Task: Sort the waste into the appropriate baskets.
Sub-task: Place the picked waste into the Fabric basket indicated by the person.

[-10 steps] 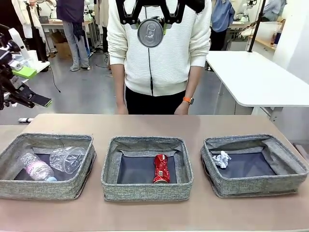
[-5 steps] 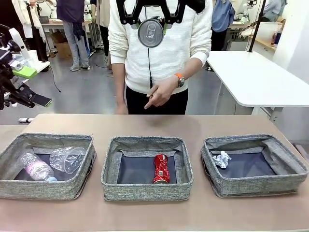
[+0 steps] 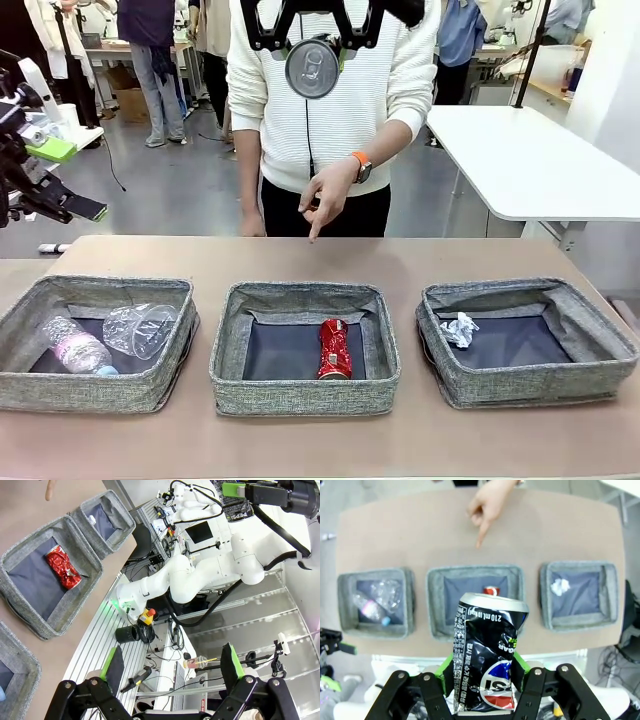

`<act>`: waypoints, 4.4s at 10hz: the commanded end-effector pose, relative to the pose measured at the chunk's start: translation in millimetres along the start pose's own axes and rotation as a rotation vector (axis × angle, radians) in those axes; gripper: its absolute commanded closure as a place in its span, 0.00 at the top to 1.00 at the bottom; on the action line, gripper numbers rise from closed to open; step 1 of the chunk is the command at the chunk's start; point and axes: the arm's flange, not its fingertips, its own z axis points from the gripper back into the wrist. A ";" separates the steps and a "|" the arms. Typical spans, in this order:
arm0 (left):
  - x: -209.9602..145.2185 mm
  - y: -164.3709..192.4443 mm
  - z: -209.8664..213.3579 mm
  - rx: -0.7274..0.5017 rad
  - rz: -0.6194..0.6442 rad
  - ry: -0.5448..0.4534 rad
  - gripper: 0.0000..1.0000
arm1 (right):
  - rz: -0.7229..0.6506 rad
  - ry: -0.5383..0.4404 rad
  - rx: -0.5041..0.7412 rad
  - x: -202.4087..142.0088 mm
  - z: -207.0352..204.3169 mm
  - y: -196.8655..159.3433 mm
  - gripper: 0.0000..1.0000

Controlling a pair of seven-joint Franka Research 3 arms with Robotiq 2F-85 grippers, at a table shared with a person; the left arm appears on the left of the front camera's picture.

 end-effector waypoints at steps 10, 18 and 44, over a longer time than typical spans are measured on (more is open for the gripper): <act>0.9 -2.2 -0.4 -0.020 -0.026 -0.011 1.00 | 0.155 0.114 0.128 -45.4 -217.9 -44.4 0.39; 0.9 -2.2 -0.4 -0.020 -0.026 -0.011 1.00 | 0.168 0.203 0.207 -36.7 -290.5 -53.4 0.39; 0.9 -2.2 -0.4 -0.020 -0.026 -0.011 1.00 | 0.180 0.583 1.548 -47.4 -219.4 -315.0 1.00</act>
